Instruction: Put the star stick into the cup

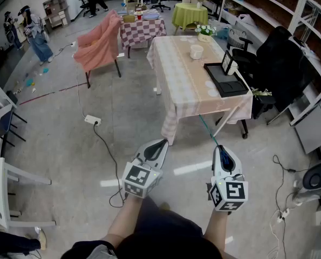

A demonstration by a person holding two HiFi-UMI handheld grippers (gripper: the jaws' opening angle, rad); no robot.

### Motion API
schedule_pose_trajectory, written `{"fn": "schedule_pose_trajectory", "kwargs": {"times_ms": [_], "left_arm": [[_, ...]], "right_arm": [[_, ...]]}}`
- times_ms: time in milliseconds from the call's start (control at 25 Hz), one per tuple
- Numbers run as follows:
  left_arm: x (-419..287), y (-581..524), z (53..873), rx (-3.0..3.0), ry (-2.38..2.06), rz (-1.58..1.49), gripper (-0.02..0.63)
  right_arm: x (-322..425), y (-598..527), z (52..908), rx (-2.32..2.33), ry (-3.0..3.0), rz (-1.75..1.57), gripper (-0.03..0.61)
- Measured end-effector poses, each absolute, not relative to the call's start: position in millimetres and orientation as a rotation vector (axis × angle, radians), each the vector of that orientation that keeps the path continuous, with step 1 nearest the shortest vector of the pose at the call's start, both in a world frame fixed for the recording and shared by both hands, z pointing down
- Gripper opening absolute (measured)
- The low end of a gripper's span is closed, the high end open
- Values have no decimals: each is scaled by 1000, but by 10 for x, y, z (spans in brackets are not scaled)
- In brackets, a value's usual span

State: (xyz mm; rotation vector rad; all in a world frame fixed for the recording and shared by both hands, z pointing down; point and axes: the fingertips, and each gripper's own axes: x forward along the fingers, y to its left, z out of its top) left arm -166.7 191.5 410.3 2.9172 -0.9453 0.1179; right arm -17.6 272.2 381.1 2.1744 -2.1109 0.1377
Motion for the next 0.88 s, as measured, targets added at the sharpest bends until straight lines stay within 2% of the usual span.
{"fn": "schedule_pose_trajectory", "kwargs": {"times_ms": [880], "left_arm": [[-1671,2160,4126,2882,-894,51,9]], "right_arm": [[-296,2905,3767,2404,-2192,227,20]]}}
